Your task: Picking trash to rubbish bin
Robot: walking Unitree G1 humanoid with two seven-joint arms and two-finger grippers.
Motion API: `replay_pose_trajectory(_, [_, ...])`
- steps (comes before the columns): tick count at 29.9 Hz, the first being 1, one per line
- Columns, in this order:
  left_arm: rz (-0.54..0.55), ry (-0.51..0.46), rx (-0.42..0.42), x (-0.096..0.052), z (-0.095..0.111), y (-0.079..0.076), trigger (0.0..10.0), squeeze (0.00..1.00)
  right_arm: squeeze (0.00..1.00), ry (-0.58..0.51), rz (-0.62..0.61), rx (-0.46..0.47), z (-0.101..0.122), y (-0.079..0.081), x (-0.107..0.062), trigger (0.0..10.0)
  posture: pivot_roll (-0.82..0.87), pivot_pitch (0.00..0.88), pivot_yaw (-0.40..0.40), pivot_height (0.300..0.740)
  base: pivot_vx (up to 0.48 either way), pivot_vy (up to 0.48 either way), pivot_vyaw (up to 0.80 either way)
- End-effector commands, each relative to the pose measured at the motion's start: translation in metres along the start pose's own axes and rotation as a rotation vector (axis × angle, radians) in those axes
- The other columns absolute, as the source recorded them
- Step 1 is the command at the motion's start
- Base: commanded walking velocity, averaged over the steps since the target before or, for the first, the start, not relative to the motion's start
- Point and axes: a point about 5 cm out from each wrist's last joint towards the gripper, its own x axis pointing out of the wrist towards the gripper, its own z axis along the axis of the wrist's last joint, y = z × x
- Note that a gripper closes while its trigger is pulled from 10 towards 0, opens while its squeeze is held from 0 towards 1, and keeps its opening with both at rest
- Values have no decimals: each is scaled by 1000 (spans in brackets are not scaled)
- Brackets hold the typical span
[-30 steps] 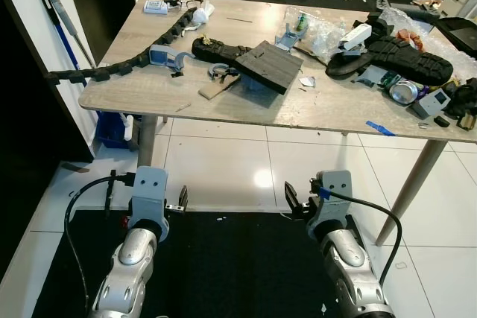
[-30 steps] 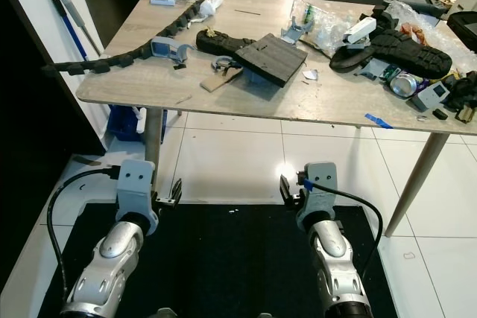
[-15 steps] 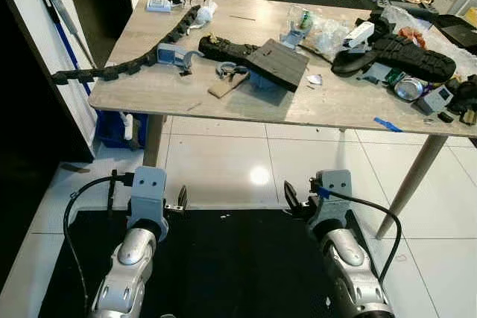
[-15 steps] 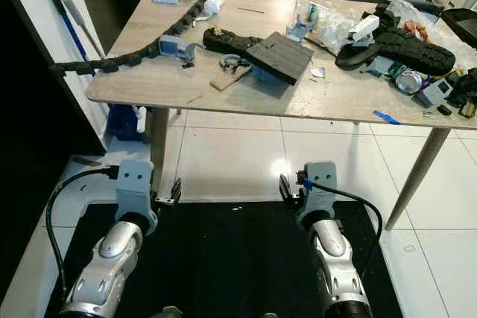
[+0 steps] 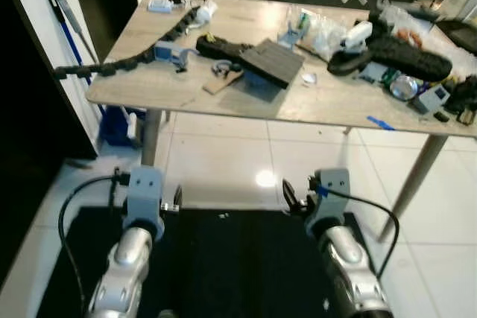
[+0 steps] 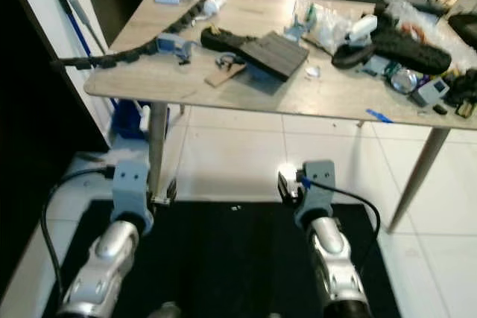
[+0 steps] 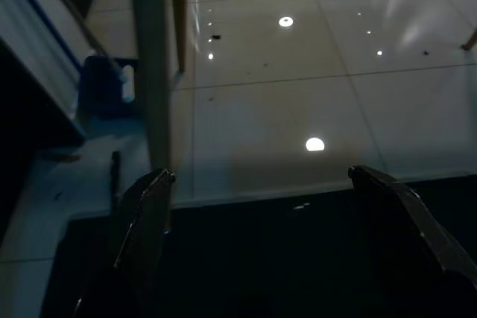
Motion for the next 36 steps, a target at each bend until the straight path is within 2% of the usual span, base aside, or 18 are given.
replay_pose_trajectory(1, [-11,-3,-7,-2,0,-4,10000,0,0,24,-10,6,-6,-3,-3,10000,-2,150,-43,740,0,0,0])
replay_pose_trajectory(36, [13,0,-9,0,-1,-1,10000,0,0,17,1,11,-6,-2,-3,10000,1,140,-36,740,0,0,0])
